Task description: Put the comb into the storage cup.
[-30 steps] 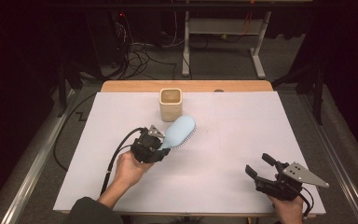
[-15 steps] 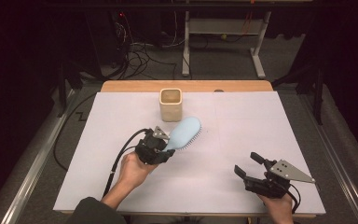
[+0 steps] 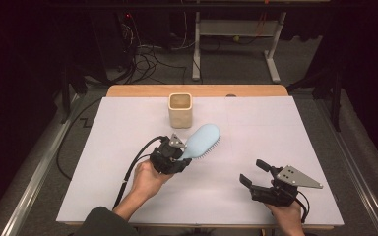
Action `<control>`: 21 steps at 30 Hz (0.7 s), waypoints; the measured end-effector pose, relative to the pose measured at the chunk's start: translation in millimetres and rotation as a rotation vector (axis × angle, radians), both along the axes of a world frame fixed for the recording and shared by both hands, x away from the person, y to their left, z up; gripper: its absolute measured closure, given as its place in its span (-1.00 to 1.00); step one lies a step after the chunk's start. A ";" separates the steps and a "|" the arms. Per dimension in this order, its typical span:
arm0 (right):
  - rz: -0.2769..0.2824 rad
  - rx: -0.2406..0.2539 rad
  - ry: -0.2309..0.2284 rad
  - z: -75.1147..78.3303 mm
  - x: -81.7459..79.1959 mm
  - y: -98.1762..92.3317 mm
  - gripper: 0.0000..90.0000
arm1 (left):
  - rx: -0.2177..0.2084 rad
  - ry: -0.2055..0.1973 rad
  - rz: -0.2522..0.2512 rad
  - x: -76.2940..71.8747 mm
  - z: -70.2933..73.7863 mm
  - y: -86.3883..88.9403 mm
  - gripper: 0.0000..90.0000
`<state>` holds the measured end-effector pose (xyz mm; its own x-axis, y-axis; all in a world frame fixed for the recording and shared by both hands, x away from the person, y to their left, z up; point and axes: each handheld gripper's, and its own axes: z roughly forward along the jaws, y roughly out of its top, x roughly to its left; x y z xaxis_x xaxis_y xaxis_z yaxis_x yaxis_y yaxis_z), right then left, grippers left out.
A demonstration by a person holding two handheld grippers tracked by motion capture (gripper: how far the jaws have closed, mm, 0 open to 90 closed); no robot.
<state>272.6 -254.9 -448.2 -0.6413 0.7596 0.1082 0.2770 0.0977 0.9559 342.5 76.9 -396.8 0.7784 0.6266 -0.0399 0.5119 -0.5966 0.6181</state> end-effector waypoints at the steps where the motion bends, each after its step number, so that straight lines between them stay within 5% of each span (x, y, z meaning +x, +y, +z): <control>1: 0.004 0.000 0.002 -0.1 0.4 1.0 -0.56 | -0.003 -0.002 -0.002 -0.3 -0.3 -1.9 0.54; 21: 0.053 0.038 0.050 1.1 9.0 16.9 -0.58 | -0.017 -0.002 -0.070 -6.5 -4.1 -36.9 0.54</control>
<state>281.6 -238.0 -447.1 -0.6735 0.7196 0.1690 0.3198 0.0775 0.9443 336.0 40.0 -400.8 0.8204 0.5698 -0.0481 0.4679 -0.6204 0.6294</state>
